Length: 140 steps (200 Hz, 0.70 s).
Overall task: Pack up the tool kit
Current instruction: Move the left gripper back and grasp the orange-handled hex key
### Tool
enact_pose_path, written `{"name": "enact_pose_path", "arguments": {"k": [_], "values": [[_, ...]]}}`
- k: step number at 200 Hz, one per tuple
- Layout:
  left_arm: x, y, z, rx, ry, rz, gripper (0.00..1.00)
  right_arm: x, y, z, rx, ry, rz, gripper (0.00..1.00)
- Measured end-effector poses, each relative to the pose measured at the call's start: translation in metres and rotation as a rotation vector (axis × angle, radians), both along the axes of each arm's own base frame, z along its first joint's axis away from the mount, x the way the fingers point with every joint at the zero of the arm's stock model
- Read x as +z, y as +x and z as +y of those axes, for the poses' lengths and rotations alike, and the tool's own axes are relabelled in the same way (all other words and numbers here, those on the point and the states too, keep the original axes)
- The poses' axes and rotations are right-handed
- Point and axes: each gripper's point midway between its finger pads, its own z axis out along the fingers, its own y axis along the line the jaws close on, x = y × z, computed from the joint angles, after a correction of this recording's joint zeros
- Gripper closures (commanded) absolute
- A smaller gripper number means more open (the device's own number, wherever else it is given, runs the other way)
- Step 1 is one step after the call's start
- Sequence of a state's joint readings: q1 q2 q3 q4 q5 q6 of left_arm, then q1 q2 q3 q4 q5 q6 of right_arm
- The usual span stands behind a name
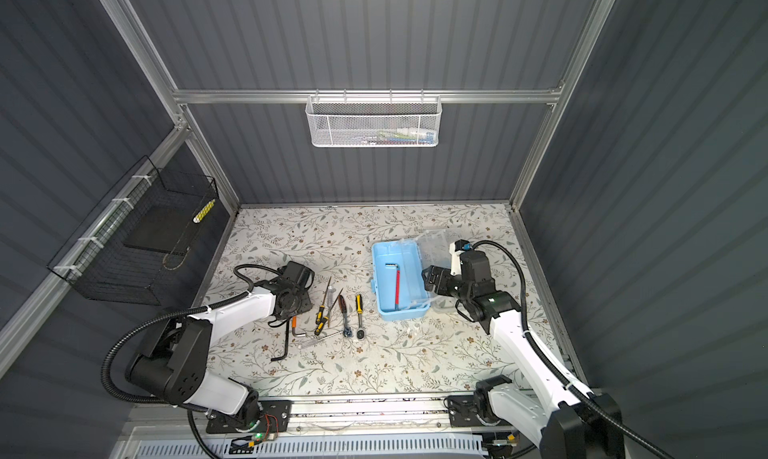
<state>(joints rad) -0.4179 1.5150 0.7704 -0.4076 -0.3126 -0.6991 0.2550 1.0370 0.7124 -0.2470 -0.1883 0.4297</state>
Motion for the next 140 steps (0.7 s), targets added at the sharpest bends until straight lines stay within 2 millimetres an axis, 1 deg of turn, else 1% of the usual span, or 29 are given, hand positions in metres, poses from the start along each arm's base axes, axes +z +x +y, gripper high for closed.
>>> {"name": "enact_pose_path", "arguments": {"k": [34, 63, 93, 140], "values": [[-0.008, -0.003, 0.0, -0.01, -0.018, 0.01, 0.69, -0.001, 0.0, 0.0, -0.001, -0.001, 0.004, 0.07], [-0.008, 0.003, -0.006, -0.027, -0.046, -0.014, 0.73, -0.001, 0.0, 0.0, -0.001, -0.002, 0.005, 0.07], [-0.008, 0.008, -0.012, -0.052, -0.073, -0.031, 0.85, -0.002, 0.0, 0.0, -0.002, -0.002, 0.005, 0.07], [-0.007, 0.014, -0.022, -0.097, -0.111, -0.047, 1.0, -0.002, 0.0, -0.002, -0.01, -0.006, 0.009, 0.07]]}}
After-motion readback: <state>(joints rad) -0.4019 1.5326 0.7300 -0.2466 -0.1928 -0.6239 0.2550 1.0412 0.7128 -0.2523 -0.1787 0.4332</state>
